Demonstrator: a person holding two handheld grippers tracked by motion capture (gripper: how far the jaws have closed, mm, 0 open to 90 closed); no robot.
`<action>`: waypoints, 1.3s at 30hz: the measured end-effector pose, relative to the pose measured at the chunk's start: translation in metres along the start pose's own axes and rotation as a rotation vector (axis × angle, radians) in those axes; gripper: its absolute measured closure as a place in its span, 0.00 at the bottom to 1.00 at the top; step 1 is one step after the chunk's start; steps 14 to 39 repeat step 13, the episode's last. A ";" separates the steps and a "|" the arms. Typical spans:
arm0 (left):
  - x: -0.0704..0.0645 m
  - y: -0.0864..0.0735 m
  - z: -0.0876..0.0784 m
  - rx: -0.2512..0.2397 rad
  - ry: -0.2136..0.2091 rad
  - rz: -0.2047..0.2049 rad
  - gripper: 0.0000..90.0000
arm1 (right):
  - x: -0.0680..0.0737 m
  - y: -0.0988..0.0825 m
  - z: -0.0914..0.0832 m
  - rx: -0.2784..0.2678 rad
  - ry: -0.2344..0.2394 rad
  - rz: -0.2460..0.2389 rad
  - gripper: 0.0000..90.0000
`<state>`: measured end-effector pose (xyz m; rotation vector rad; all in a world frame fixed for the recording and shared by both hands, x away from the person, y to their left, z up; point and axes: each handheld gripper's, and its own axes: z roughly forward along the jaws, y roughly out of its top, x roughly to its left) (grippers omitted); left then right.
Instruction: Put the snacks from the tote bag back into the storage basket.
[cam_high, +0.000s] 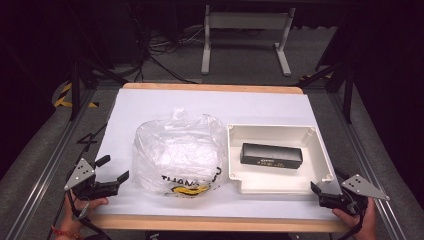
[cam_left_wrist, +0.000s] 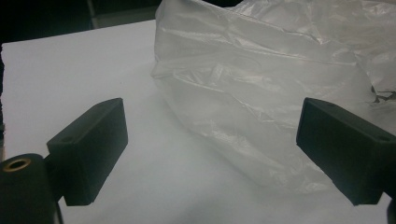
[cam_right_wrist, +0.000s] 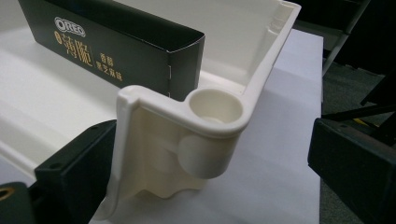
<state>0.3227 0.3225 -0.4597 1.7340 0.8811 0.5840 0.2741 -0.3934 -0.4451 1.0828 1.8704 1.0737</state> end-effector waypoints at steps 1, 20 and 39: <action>0.000 0.000 0.000 0.001 -0.001 0.001 0.11 | 0.000 0.000 0.000 0.000 0.000 -0.002 0.04; 0.001 0.000 0.000 0.001 0.003 -0.012 0.11 | 0.000 0.000 0.000 0.008 -0.003 -0.003 0.05; 0.001 0.000 0.000 0.001 0.003 -0.012 0.11 | 0.000 0.000 0.000 0.008 -0.003 -0.003 0.05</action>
